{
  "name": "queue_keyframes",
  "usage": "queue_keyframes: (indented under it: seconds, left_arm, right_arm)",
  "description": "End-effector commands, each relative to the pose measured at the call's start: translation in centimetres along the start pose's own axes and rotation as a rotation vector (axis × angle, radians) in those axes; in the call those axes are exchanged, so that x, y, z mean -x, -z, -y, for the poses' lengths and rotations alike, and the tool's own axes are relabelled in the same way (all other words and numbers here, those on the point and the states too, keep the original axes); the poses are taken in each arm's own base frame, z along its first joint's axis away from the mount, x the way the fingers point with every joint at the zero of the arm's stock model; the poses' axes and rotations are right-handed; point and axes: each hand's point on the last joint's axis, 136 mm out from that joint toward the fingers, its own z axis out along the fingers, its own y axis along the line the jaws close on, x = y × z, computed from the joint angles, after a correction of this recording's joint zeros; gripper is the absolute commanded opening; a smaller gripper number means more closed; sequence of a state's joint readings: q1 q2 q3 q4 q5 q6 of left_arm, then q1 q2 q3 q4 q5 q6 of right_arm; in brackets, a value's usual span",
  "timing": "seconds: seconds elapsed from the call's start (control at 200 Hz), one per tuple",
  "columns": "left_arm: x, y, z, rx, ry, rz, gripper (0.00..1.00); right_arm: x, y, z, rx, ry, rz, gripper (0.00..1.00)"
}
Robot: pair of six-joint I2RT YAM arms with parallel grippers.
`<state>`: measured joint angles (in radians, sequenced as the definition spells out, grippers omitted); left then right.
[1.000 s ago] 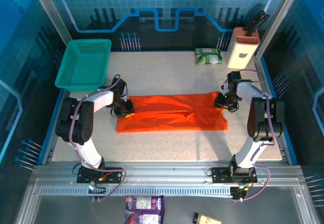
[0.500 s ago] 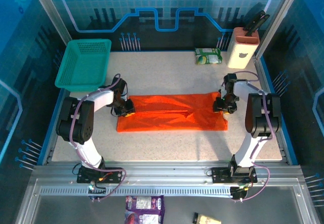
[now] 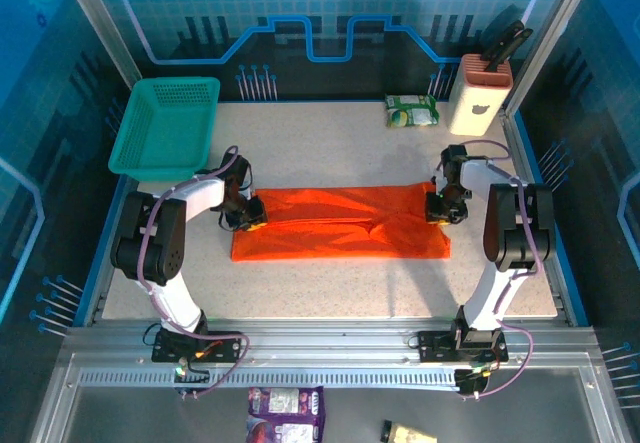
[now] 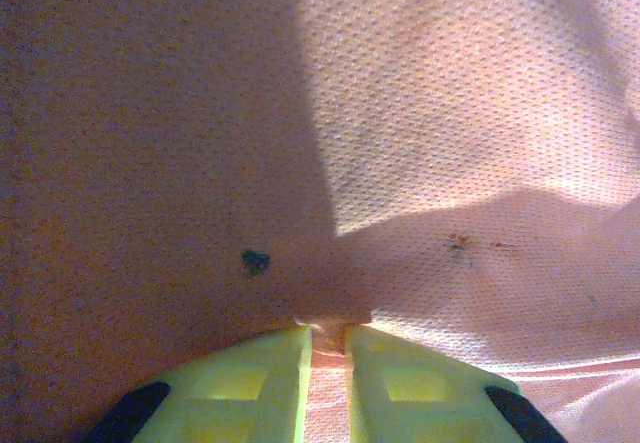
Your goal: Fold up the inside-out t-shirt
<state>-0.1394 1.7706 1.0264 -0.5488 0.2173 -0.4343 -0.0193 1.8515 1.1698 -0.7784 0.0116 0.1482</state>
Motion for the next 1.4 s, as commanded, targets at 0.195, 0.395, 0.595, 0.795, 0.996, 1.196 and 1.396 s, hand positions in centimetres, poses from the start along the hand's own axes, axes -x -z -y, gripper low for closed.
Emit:
queue_keyframes:
  seconds: [0.195, 0.395, 0.595, 0.795, 0.996, 1.196, 1.396]
  left_arm:
    - [-0.3, 0.4, -0.5, 0.017, -0.007, -0.016, 0.19]
    - [0.4, 2.5, 0.4, -0.002, -0.021, 0.041, 0.21]
    - [1.3, 5.3, 0.8, 0.017, -0.029, 0.117, 0.26]
    - [0.5, 5.6, -0.2, 0.045, -0.024, 0.106, 0.25]
    - [-1.7, 3.3, 0.1, -0.024, 0.012, 0.010, 0.15]
    - [-3.0, 0.9, 1.2, -0.078, 0.029, -0.050, 0.12]
    - [-3.8, -0.9, 1.8, -0.086, 0.026, -0.080, 0.11]
  right_arm:
    - [-1.3, -1.3, -0.2, -0.002, 0.007, -0.070, 0.01]
    - [-0.9, 0.0, 0.4, -0.038, -0.003, -0.032, 0.00]
    - [-0.2, 2.1, 2.3, -0.124, -0.043, 0.007, 0.00]
    - [0.7, 6.3, 6.4, -0.333, -0.089, 0.052, 0.00]
    - [1.6, 9.7, 7.3, -0.409, -0.112, 0.105, 0.00]
    - [0.8, 10.2, 2.3, -0.287, -0.044, 0.102, 0.00]
    - [-1.4, 9.4, -3.9, -0.176, 0.050, 0.053, 0.00]
